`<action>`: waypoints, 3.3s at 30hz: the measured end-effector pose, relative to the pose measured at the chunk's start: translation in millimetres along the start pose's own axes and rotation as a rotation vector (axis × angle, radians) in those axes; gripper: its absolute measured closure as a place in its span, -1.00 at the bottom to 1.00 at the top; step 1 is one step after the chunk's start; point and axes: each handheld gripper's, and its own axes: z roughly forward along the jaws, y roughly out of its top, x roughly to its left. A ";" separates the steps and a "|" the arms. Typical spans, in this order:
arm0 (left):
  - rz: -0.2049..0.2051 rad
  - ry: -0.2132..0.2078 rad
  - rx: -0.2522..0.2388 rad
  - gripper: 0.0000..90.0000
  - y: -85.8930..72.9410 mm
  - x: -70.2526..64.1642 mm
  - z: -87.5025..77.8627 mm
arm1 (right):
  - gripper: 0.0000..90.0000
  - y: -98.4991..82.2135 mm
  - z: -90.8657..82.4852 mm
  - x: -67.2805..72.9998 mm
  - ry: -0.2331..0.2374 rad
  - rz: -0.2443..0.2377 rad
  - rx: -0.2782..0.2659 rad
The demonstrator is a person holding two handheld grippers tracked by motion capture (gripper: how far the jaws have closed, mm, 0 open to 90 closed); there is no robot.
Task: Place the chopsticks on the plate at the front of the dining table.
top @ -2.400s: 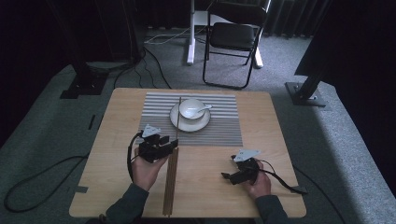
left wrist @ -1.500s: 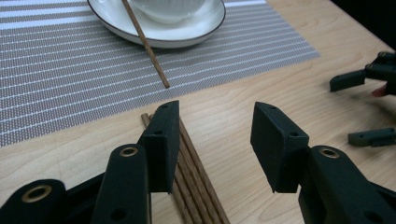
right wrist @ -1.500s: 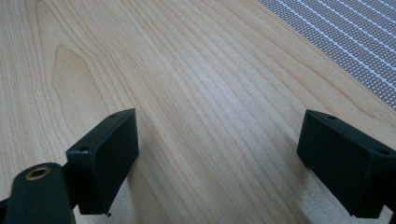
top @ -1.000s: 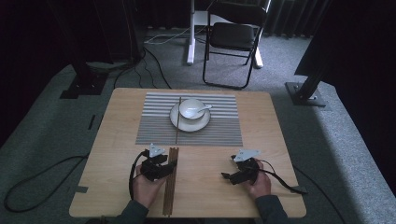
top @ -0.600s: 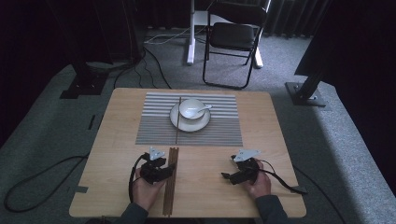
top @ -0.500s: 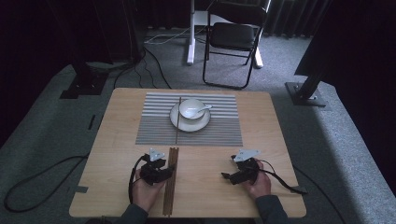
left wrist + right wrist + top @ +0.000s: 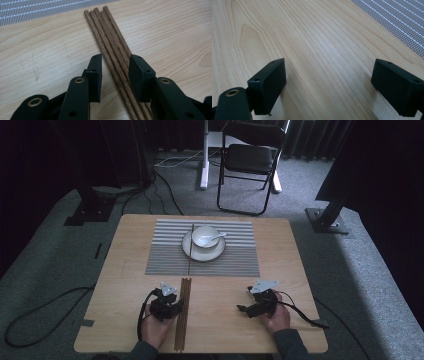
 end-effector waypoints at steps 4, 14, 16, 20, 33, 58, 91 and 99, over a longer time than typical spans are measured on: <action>0.002 0.003 0.012 0.46 -2.6 -0.7 1.8 | -0.74 0.0 0.0 0.0 0.000 0.000 0.000; -0.005 0.009 0.015 0.50 -6.9 1.5 0.3 | -0.74 0.0 0.0 0.0 0.000 0.000 0.000; -0.004 0.019 0.015 0.51 -7.6 1.9 0.1 | -0.74 0.0 0.0 0.0 0.000 0.001 -0.001; -0.002 0.019 0.016 0.51 -8.0 1.8 -0.1 | -0.74 0.0 0.0 0.0 0.000 0.000 0.000; 0.000 0.015 0.034 0.51 -10.8 0.3 1.4 | -0.74 0.0 0.0 0.0 0.000 0.000 0.000; -0.035 0.069 0.016 0.88 -17.6 10.4 -3.3 | -0.74 0.0 0.0 0.0 0.000 0.000 0.000; -0.090 0.045 -0.052 0.89 -3.2 23.9 -17.4 | -0.74 0.0 0.0 -0.1 0.000 0.000 0.000; -0.096 0.046 -0.073 0.89 2.6 25.3 -21.2 | -0.74 0.0 0.0 0.0 0.000 0.000 0.000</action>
